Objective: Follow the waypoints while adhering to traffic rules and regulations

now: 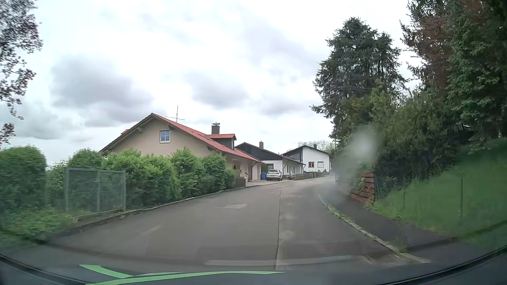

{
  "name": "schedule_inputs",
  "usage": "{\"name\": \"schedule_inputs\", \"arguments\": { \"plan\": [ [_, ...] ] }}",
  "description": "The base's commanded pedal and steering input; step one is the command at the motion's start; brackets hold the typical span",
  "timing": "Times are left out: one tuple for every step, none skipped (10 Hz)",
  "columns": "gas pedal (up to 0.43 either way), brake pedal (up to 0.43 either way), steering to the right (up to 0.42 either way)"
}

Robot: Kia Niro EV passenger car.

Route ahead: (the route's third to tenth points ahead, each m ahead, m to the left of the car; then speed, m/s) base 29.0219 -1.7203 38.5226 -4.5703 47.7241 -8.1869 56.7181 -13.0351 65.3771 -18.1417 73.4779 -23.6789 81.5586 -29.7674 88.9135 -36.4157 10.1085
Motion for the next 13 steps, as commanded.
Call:
{"name": "schedule_inputs", "arguments": {
  "plan": [
    [0.189, 0.0, 0.041],
    [0.189, 0.0, 0.041],
    [0.189, 0.0, 0.041],
    [0.189, 0.0, 0.041],
    [0.177, 0.0, 0.041],
    [0.169, 0.0, 0.041],
    [0.157, 0.0, 0.041],
    [0.059, 0.0, 0.041],
    [0.0, 0.0, 0.042],
    [0.0, 0.0, 0.042],
    [0.0, 0.0, 0.042],
    [0.0, 0.0, 0.042],
    [0.0, 0.0, 0.042]
  ]
}}
